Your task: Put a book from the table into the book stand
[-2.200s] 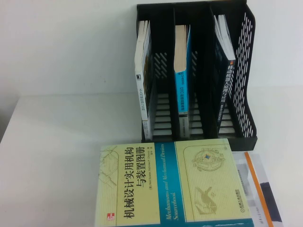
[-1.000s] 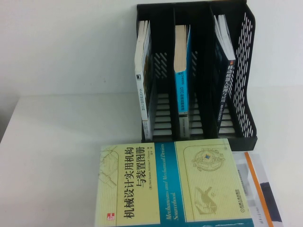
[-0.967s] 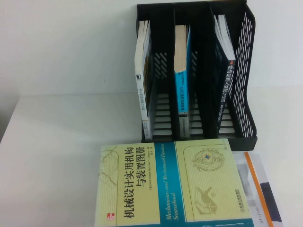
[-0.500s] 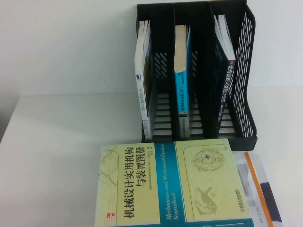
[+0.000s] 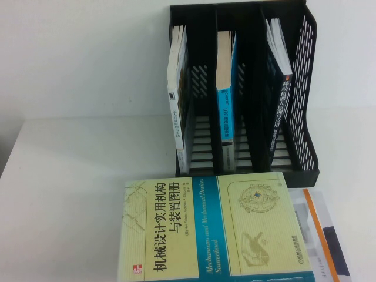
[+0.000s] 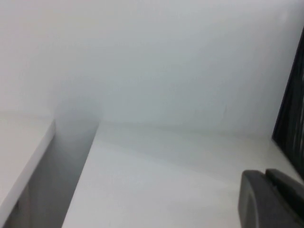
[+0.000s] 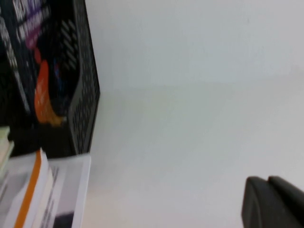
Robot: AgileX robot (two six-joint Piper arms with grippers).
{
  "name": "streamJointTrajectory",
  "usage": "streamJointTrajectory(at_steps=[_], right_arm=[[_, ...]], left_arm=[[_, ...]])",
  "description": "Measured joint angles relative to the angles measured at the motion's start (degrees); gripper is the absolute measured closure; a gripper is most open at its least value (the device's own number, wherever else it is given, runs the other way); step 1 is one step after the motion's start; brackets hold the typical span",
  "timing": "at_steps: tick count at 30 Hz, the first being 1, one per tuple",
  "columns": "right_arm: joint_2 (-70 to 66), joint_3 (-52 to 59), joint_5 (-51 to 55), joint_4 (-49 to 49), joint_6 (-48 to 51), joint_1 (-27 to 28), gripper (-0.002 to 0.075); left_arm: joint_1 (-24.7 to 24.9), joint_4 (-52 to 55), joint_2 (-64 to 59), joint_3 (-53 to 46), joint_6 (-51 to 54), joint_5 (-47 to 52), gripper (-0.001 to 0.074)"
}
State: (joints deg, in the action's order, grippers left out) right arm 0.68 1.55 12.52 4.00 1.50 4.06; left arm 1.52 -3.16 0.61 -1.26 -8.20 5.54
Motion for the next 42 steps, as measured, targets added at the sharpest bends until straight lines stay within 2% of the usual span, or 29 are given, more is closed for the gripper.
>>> streamJointTrajectory(at_steps=[6, 9, 19, 27, 31, 37, 42], right_arm=[[0.0, 0.0, -14.9, 0.0, 0.0, 0.0, 0.0729], [0.0, 0.0, -18.8, 0.0, 0.0, 0.0, 0.0729], [0.0, 0.1, -23.0, 0.1, -0.6, 0.0, 0.0729], [0.0, -0.1, -47.0, 2.1, -6.3, 0.0, 0.0729], [0.0, -5.1, -50.1, 2.1, -9.4, 0.0, 0.0729], [-0.5, -21.5, -50.3, 1.8, -12.8, 0.0, 0.0729], [-7.4, -36.4, -46.9, -5.4, -22.6, 0.0, 0.0729]], left_arm=[[0.0, -1.8, 0.0, 0.0, 0.0, -19.7, 0.0739], [0.0, -2.0, 0.0, 0.0, 0.0, -26.3, 0.0739], [0.0, -2.3, 0.0, 0.0, -0.6, -31.9, 0.0739], [0.0, 1.4, 0.1, 0.3, -11.8, -48.1, 0.0739], [0.0, 7.7, 0.2, 7.0, -14.8, -43.3, 0.0739], [0.0, 12.7, 0.0, 25.5, -17.8, -28.3, 0.0739], [0.0, 12.9, -4.1, 37.4, -19.6, -21.8, 0.0739]])
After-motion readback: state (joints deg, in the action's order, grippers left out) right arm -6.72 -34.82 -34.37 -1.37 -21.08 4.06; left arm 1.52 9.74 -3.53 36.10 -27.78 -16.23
